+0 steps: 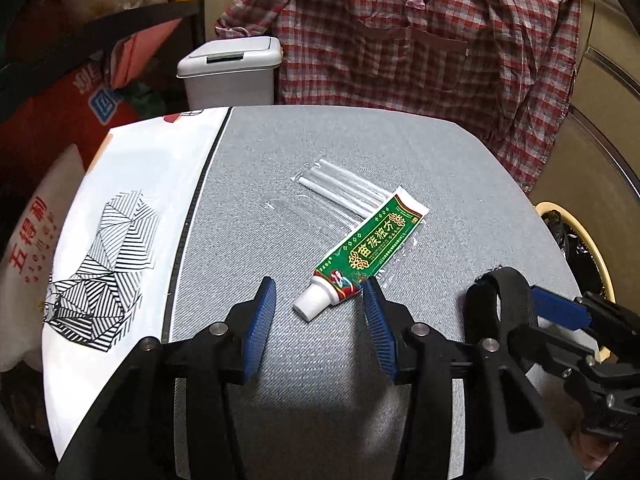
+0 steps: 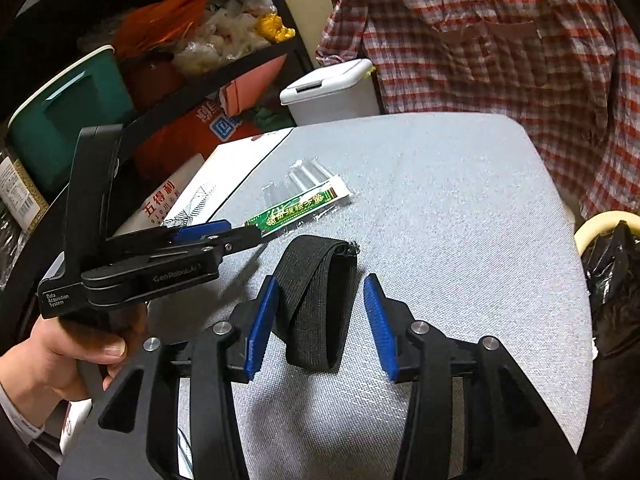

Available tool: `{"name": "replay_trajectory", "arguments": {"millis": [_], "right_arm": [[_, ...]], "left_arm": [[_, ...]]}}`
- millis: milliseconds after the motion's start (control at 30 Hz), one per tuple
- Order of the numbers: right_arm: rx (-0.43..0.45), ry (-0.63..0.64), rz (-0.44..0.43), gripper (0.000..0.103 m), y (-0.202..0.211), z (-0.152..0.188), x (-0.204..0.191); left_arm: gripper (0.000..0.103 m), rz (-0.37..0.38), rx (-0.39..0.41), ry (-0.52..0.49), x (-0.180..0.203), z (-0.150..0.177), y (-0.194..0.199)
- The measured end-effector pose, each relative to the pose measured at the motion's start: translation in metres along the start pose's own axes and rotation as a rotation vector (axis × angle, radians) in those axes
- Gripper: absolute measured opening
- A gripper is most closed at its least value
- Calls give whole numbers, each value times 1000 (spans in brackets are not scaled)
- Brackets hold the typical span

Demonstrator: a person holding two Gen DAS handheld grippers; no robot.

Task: Collect trash
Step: 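Grasp the toothpaste tube with the left tool while the right tool grasps the black strap, then carry the toothpaste tube and black strap over the bin with both tools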

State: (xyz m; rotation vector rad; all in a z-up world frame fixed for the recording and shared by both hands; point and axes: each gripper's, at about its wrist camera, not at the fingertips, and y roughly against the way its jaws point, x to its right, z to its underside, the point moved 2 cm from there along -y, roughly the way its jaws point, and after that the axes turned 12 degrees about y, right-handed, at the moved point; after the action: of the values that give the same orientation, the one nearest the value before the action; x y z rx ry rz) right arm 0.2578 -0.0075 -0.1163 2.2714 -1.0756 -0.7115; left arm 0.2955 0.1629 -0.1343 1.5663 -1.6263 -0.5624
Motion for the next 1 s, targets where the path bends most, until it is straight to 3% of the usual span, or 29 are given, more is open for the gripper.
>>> {"name": "replay_trajectory", "arguments": {"millis": [300, 433, 567, 700, 1000], "right_arm": [[-17, -2, -17, 42, -5, 0, -1], [-23, 13, -27, 22, -5, 1, -3], [-16, 54, -20, 7, 1, 1, -7], [5, 54, -21, 4, 15, -3, -3], [49, 50, 2, 3, 48, -13, 4]], "left_arm": [[45, -15, -10, -25, 5, 0, -5], [43, -48, -12, -44, 10, 0, -6], [28, -55, -25, -45, 9, 0, -4], [14, -59, -39, -45, 8, 2, 0], [13, -70, -7, -71, 17, 4, 26]]}}
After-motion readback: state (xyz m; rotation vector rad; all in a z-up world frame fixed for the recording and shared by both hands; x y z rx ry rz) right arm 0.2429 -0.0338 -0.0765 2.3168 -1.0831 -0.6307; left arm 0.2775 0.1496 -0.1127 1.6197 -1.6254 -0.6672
